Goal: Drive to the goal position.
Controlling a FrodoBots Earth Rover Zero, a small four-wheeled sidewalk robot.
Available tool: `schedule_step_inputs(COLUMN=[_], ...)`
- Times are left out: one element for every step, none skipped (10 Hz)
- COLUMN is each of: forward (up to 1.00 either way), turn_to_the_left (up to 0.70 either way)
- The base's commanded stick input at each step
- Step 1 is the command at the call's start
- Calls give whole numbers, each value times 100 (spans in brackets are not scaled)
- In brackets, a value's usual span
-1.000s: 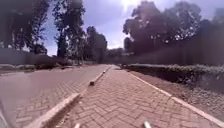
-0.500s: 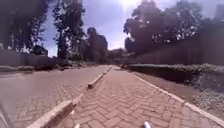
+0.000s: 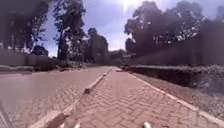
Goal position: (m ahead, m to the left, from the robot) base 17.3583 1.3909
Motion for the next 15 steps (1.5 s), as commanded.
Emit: schedule_step_inputs(forward=[70,70,70,70,70,70,70,70,70,70,70,70,70,70,70], turn_to_the_left=[0,0,0,0,0,0,-2,-9,-35,-35,-35,-20,-3,0,0])
